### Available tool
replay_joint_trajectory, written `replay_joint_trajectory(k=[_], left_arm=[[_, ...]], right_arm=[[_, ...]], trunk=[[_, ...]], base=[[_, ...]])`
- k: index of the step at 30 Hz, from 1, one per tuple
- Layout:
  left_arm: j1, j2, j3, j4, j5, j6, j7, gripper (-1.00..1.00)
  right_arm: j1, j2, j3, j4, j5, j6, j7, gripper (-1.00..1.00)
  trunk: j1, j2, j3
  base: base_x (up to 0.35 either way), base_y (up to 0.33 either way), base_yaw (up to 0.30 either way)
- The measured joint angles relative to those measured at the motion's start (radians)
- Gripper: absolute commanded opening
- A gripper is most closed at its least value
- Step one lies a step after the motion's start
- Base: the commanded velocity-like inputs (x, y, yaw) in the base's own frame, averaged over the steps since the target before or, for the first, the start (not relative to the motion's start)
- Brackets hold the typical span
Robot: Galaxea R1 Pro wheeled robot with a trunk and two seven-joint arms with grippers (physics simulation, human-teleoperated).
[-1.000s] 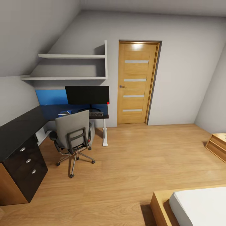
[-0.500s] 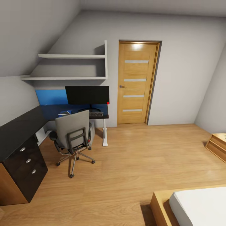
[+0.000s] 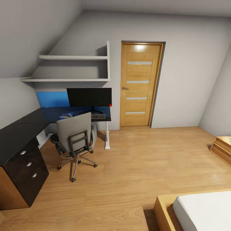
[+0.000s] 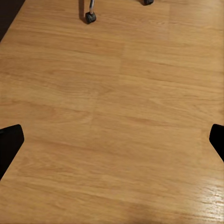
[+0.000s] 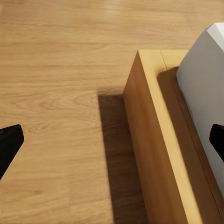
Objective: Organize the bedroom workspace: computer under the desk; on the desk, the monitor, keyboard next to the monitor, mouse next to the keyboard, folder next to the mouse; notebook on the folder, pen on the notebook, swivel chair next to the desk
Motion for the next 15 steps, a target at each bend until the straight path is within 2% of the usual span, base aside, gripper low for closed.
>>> replay_joint_trajectory(k=[15], left_arm=[[0.0, 0.0, 0.0, 0.0, 0.0, 0.0, 0.0, 1.0]], right_arm=[[0.0, 0.0, 0.0, 0.0, 0.0, 0.0, 0.0, 1.0]], trunk=[[0.0, 0.0, 0.0]], base=[[0.0, 0.0, 0.0]])
